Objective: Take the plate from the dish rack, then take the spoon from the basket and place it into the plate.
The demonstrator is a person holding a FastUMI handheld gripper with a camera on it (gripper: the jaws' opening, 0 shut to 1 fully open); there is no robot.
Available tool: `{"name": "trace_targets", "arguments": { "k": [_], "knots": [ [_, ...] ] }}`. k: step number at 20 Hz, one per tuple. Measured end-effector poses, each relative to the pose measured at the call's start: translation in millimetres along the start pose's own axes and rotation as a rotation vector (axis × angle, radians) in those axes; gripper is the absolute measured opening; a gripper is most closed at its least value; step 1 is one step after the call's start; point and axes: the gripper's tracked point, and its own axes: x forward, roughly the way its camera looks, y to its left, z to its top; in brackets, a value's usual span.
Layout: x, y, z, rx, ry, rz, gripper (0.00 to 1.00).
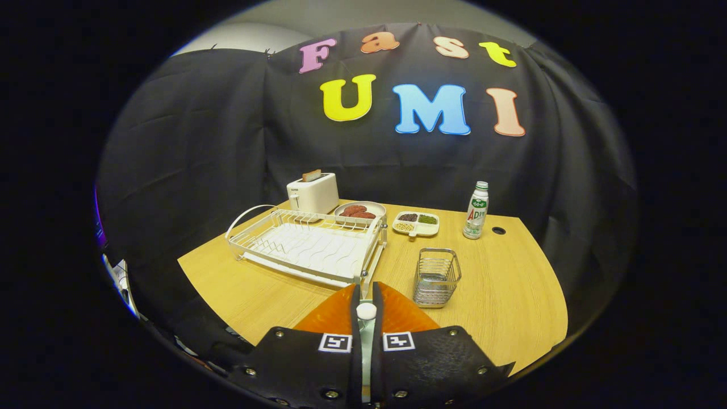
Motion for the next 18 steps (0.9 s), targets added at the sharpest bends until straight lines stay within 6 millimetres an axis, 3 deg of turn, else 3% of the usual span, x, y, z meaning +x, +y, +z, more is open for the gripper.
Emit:
{"name": "trace_targets", "arguments": {
  "k": [9,11,15,18],
  "knots": [
    [34,26,-14,-0.020,0.069,0.034,0.06],
    [39,29,-20,-0.034,0.094,0.052,0.13],
    [40,16,-14,-0.040,0.086,0.016,0.18],
    [37,-6,-1,-0.032,0.060,-0.047,0.20]
  ]
}}
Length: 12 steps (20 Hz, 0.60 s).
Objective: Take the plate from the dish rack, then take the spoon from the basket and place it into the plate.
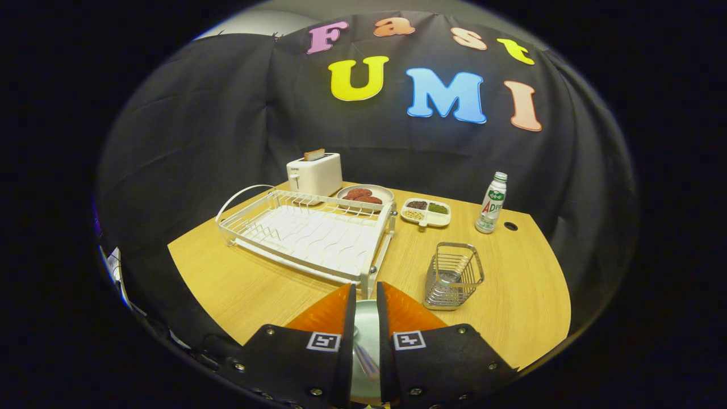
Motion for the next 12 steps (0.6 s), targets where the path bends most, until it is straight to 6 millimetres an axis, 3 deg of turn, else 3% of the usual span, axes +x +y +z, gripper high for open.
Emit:
{"name": "trace_targets", "arguments": {
  "k": [5,12],
  "knots": [
    [-28,-64,60,0.052,-0.139,-0.143,0.20],
    [-105,-149,164,0.123,-0.427,-0.332,0.20]
  ]
}}
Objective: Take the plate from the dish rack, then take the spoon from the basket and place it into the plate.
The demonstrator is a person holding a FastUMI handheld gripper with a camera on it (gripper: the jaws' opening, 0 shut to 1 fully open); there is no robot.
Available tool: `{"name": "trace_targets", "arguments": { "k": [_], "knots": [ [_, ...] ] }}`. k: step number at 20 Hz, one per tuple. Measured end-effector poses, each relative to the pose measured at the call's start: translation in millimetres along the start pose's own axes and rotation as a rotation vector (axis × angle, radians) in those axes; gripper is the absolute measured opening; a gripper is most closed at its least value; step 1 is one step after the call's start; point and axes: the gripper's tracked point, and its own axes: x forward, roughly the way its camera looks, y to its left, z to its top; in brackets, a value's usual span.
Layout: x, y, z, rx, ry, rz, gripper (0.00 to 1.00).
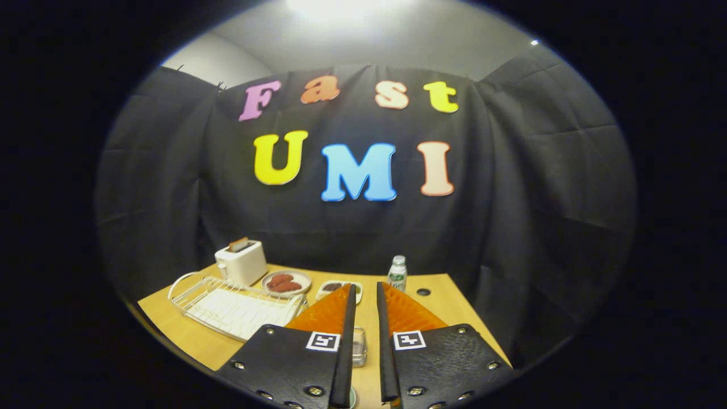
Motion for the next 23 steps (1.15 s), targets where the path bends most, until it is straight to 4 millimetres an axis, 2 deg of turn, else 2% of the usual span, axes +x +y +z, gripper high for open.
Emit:
{"name": "trace_targets", "arguments": {
  "k": [1,2,3,5,9,16,20,23],
  "knots": [
    [-2,-2,12,0.032,-0.041,0.010,0.45],
    [-2,-5,12,0.054,-0.033,0.014,0.70],
    [-3,-13,2,0.071,-0.010,0.002,0.95],
    [2,-24,-13,0.108,0.022,-0.023,0.96],
    [4,-40,-20,0.102,0.017,-0.051,0.96],
    [2,-39,-10,0.045,-0.011,-0.026,0.96],
    [6,-40,-16,0.037,-0.005,-0.016,0.96],
    [10,-48,-26,0.020,0.018,-0.030,0.96]
  ]
}}
